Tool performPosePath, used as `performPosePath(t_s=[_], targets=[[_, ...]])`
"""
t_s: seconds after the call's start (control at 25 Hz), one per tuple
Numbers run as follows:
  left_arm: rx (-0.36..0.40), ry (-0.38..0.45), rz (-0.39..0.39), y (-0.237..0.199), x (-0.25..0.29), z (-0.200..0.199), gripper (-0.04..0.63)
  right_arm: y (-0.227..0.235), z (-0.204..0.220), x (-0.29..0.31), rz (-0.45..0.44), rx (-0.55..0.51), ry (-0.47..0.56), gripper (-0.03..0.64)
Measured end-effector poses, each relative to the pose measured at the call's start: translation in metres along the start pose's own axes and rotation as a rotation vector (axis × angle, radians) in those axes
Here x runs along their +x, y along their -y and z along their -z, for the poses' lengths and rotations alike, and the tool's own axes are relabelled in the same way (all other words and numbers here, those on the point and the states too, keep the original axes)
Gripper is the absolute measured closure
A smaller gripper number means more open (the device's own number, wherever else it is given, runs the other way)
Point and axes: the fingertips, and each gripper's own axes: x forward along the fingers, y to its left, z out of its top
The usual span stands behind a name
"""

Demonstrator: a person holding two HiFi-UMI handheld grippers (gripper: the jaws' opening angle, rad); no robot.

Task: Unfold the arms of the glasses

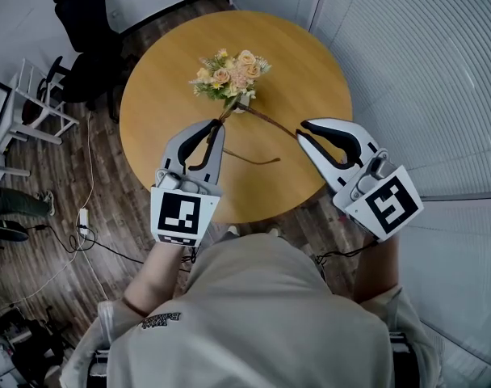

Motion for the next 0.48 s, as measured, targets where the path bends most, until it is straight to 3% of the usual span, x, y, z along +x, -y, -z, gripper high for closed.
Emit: performPosePath(t_s=[0.28, 0.4, 0.48], targets=[[-0.052, 0.089, -0.113, -0.039, -0.010, -0.031, 0.558, 0.038, -0.033, -0.027, 0.206, 0.149, 0.193, 0.574], [-0.107, 0.150, -0.147, -0.048, -0.019, -0.055, 0.558, 0.047, -0.046, -0.041, 0.318, 0.147, 0.233, 0.574], [-0.101, 0.182, -0.158, -0.053, -0.026, -0.064, 0.558, 0.047, -0.049, -0.047, 0.382, 0.124, 0.229, 0.574]])
